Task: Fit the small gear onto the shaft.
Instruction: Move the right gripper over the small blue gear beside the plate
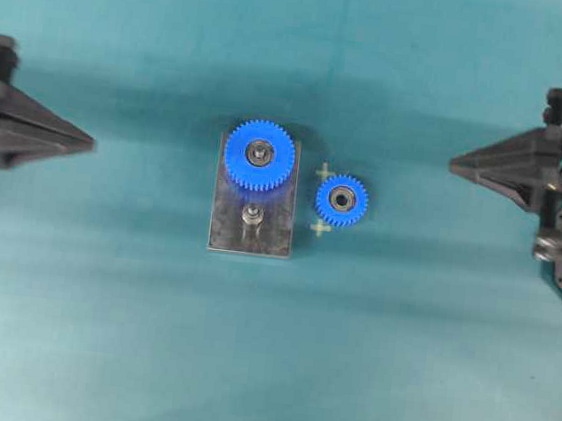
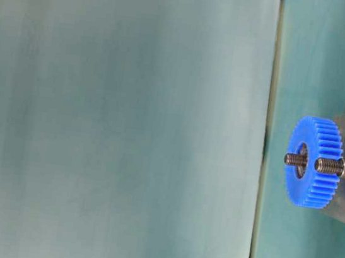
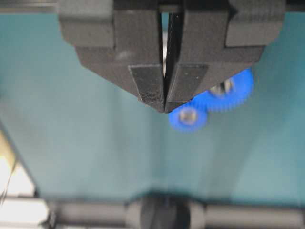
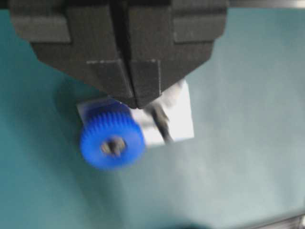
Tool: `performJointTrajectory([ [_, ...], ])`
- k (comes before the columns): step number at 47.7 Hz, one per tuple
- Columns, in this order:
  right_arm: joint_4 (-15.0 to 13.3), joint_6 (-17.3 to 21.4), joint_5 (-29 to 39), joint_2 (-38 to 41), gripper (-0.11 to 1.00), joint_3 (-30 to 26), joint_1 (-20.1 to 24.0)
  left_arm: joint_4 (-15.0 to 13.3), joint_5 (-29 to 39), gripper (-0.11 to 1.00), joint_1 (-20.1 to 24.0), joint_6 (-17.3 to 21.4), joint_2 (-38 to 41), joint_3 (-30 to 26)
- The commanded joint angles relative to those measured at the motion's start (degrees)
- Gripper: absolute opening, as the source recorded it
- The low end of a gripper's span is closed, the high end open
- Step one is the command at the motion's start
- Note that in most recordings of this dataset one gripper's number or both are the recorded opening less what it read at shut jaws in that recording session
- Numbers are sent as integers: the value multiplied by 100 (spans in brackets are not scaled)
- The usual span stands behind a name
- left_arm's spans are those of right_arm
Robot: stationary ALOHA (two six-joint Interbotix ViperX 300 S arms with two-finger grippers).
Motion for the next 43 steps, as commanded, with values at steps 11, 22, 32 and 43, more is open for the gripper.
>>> performJointTrajectory([
  [11, 18, 70, 1362, 1354, 0, -817, -413, 18, 0, 0, -9, 0, 721, -378],
  [22, 18, 62, 1898, 2399, 0, -1485, -527, 18, 185, 0, -9, -18, 835, -404],
  [32, 18, 44, 2039, 3217, 5, -1898, -527, 18, 193, 0, -9, -35, 835, -457],
  [43, -44, 53, 2303, 4192, 62, -2347, -563, 18, 193, 0, -9, -88, 835, -510],
])
